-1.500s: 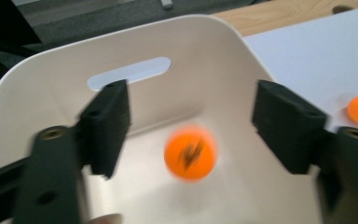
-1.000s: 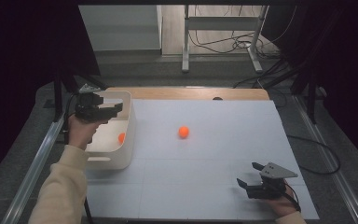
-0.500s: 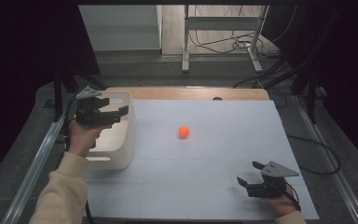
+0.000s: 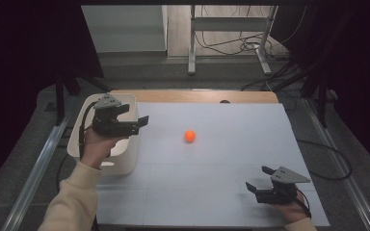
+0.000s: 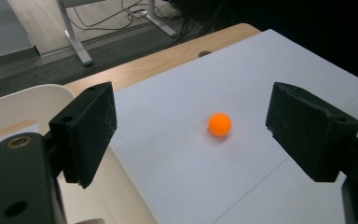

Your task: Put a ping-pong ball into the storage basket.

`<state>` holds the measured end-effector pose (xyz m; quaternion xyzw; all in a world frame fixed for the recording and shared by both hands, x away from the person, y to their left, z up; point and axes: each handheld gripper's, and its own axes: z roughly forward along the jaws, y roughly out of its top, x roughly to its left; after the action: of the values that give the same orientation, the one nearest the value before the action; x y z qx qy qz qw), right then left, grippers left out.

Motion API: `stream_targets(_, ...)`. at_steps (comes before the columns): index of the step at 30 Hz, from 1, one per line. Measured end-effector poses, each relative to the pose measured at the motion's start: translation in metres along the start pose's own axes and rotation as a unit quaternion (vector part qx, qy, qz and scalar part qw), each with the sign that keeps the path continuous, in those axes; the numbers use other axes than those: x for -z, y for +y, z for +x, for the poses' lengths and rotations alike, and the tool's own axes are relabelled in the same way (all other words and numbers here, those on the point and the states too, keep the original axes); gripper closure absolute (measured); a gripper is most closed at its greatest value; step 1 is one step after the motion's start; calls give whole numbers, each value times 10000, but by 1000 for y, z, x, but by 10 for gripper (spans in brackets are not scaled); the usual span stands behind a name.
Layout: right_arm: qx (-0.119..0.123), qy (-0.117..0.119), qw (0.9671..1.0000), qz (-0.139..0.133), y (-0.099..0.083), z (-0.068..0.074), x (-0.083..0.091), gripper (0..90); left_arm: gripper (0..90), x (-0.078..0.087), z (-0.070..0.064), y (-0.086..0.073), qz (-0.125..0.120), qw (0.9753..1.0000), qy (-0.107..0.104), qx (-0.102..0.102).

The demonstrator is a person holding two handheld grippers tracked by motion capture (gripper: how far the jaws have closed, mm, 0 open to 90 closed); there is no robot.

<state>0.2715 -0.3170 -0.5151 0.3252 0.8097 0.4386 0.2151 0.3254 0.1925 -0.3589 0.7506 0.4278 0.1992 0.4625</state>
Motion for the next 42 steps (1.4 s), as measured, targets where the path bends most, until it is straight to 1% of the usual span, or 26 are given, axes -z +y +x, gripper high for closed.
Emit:
stream_targets(4,33,22,10000,-6,1,0,-1,137,171,-5,-8,0,-2,9999,-137,-57)
stream_targets(6,49,5,10000,11,1,0,-1,137,171,-8,-10,1,7,9998,-171,-65)
stream_targets(11,70,31,10000,6,1,0,-3,137,171,-14,-13,2,-5,9996,-294,-25)
stream_targets(17,57,26,10000,6,1,0,-2,137,170,-18,-17,2,-7,9994,-355,-35)
stream_targets(22,70,7,10000,15,1,1,-1,137,173,-26,-24,2,33,9990,-427,-94)
stream_targets(24,28,20,10000,10,0,0,-1,137,174,-29,-26,1,49,9989,-462,-115)
stream_targets(28,20,-11,10000,13,0,0,0,138,173,-36,-30,1,98,9984,-545,-133)
stream_targets(32,9,18,10000,1,0,0,-1,142,172,-44,-35,2,162,9978,-620,-170)
stream_targets(36,41,-6,10000,-7,1,1,-1,146,170,-50,-37,2,228,9974,-652,-192)
stream_targets(39,20,-13,10000,-10,1,0,-2,146,169,-54,-38,2,257,9972,-683,-179)
stream_targets(42,19,-20,10000,-1,1,0,-3,146,166,-60,-41,2,294,9967,-721,-246)
